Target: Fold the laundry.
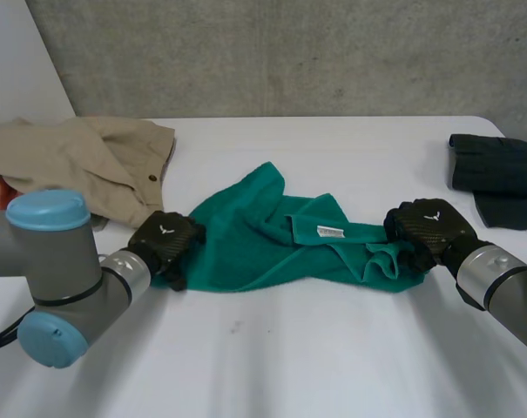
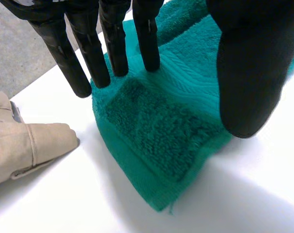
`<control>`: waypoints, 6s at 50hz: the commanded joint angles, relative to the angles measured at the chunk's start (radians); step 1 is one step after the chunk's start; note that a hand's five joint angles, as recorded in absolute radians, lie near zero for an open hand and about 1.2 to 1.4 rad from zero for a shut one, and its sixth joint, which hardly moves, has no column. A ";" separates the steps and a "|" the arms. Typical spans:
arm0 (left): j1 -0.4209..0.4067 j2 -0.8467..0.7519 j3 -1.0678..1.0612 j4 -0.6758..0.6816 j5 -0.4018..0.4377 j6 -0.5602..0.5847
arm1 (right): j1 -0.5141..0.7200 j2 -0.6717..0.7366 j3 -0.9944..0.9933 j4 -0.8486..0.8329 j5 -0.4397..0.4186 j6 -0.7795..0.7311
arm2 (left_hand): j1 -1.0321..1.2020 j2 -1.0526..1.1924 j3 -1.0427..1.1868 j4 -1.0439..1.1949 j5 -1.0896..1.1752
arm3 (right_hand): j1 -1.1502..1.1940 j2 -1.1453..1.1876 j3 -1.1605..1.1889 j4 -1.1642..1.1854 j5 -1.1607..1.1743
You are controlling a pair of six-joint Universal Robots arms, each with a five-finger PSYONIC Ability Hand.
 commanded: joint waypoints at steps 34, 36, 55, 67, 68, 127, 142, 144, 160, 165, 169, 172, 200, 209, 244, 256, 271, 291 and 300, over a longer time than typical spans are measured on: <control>-0.001 -0.125 0.107 0.129 -0.001 0.063 | -0.008 0.000 0.015 -0.001 -0.016 -0.004 | 0.267 0.262 0.256 0.269 0.273 | 0.307 0.225 0.210 0.201 0.271; -0.002 -0.136 0.118 0.125 -0.001 0.063 | -0.008 0.000 0.015 -0.001 -0.018 -0.004 | 0.288 0.282 0.276 0.289 0.294 | 0.307 0.225 0.210 0.201 0.271; -0.007 -0.110 0.190 0.072 0.007 0.008 | -0.016 -0.026 -0.025 0.030 -0.018 0.001 | 0.925 0.919 0.913 0.926 0.931 | 0.307 0.225 0.210 0.201 0.271; 0.036 0.411 0.034 -0.105 0.077 -0.190 | -0.002 -0.239 -0.278 0.399 -0.021 -0.019 | 0.925 0.919 0.913 0.926 0.931 | 0.307 0.225 0.210 0.201 0.271; 0.041 0.454 0.005 -0.120 0.095 -0.219 | -0.008 -0.259 -0.304 0.443 -0.027 -0.027 | 0.925 0.919 0.913 0.926 0.931 | 0.307 0.225 0.210 0.201 0.271; 0.013 -0.225 0.244 0.106 0.071 0.021 | -0.002 -0.044 -0.074 0.186 -0.004 -0.056 | 0.493 0.488 0.482 0.495 0.499 | 0.307 0.225 0.210 0.201 0.271; 0.010 -0.128 0.268 0.104 0.023 -0.022 | -0.008 -0.048 -0.085 0.188 -0.006 -0.058 | 0.925 0.919 0.913 0.926 0.931 | 0.307 0.225 0.210 0.201 0.271; 0.010 -0.127 0.264 0.106 0.031 -0.037 | -0.008 -0.052 -0.088 0.191 -0.006 -0.055 | 0.925 0.919 0.913 0.926 0.931 | 0.307 0.225 0.210 0.201 0.271; 0.021 -0.159 0.225 0.053 0.062 -0.003 | 0.000 -0.051 -0.082 0.192 -0.006 -0.055 | 0.241 0.236 0.230 0.243 0.247 | 0.307 0.225 0.210 0.201 0.271; 0.025 -0.150 0.208 0.058 0.065 0.004 | 0.000 -0.052 -0.080 0.192 -0.006 -0.055 | 0.244 0.238 0.232 0.245 0.250 | 0.307 0.225 0.210 0.201 0.271; 0.027 -0.165 0.210 0.066 0.066 0.012 | 0.001 -0.052 -0.079 0.192 -0.006 -0.056 | 0.308 0.303 0.297 0.310 0.314 | 0.307 0.225 0.210 0.201 0.271; 0.024 -0.196 0.221 0.078 0.074 0.026 | 0.001 -0.052 -0.079 0.192 -0.006 -0.058 | 0.578 0.572 0.566 0.579 0.583 | 0.307 0.225 0.210 0.201 0.271; 0.104 0.654 0.040 -0.149 0.180 -0.155 | -0.169 -0.304 -0.534 0.609 -0.078 0.004 | 0.925 0.919 0.913 0.926 0.931 | 0.307 0.225 0.210 0.201 0.271; 0.159 0.608 0.036 -0.321 0.195 -0.249 | -0.203 -0.177 -0.571 0.646 -0.124 -0.021 | 0.925 0.919 0.913 0.926 0.931 | 0.307 0.225 0.210 0.201 0.271; 0.076 0.254 0.212 0.144 0.033 -0.313 | -0.057 0.202 -0.660 -0.043 0.090 0.410 | 0.925 0.919 0.913 0.926 0.931 | 0.307 0.225 0.210 0.201 0.271; 0.055 0.185 -0.097 0.175 0.103 -0.253 | -0.099 0.336 -0.488 0.245 0.001 -0.079 | 0.925 0.919 0.913 0.926 0.931 | 0.038 -0.044 -0.059 -0.068 0.002; 0.085 0.289 -0.161 0.184 0.123 -0.261 | -0.139 0.175 -0.344 0.162 -0.114 -0.329 | 0.925 0.919 0.913 0.926 0.931 | -0.621 -0.704 -0.718 -0.727 -0.657; 0.090 0.283 -0.178 0.193 0.138 -0.273 | -0.060 0.267 -0.418 0.315 -0.245 -0.886 | 0.925 0.919 0.913 0.926 0.931 | -0.606 -0.689 -0.704 -0.712 -0.643; 0.104 0.297 -0.180 0.187 0.140 -0.272 | -0.048 0.365 -0.524 0.404 -0.138 -1.036 | 0.925 0.919 0.913 0.926 0.931 | -0.220 -0.303 -0.317 -0.326 -0.257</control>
